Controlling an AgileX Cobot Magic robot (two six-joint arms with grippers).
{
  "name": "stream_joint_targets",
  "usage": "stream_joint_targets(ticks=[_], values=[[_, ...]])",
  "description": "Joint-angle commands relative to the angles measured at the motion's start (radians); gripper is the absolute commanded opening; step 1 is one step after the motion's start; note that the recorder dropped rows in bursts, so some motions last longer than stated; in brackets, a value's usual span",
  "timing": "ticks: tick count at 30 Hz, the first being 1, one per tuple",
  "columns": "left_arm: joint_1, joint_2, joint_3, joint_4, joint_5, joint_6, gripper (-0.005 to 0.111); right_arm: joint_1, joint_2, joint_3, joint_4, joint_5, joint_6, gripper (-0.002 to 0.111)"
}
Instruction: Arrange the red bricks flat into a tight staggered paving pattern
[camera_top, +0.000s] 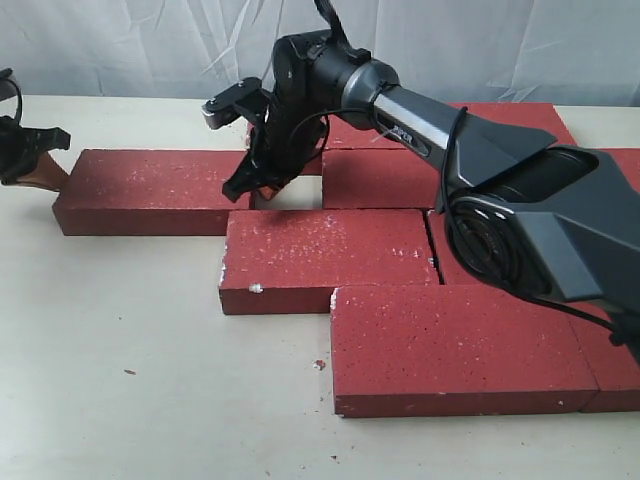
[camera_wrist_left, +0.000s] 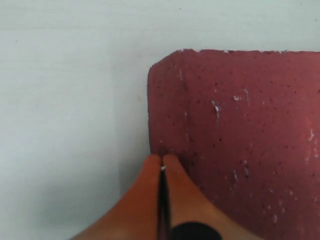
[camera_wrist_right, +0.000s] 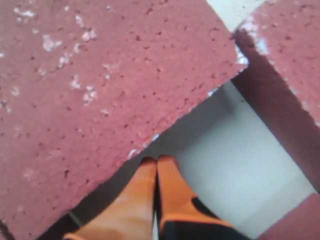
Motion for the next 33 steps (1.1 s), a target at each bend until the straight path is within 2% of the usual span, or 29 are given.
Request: stream_joint_targets(ticks=[1, 8, 15, 24, 28, 33], values=[[-0.035, 0.023, -0.001, -0.017, 0.008, 0.008, 0.0, -0.004, -0.013, -0.005, -0.086, 0.005, 0.049, -0.001], [-0.037, 0.023, -0.003, -0.039, 0.01, 0.01, 0.0, -0.004, -0.055, -0.005, -0.18, 0.056, 0.085, -0.001], [-0.037, 0.023, -0.003, -0.04, 0.01, 0.012, 0.0, -0.014, -0.145, -0.005, -0.404, 0.123, 0.227, -0.001], [-0.056, 0.023, -0.003, -0.048, 0.014, 0.012, 0.0, -0.02, -0.232, 0.02, -0.392, 0.123, 0.232, -0.001], [-0.087, 0.023, -0.003, -0.048, 0.002, 0.012, 0.0, -0.02, -0.301, 0.131, -0.389, 0.123, 0.234, -0.001], [-0.106, 0.023, -0.003, -0.048, 0.002, 0.012, 0.0, -0.023, -0.445, 0.396, -0.397, -0.018, 0.249, -0.001]])
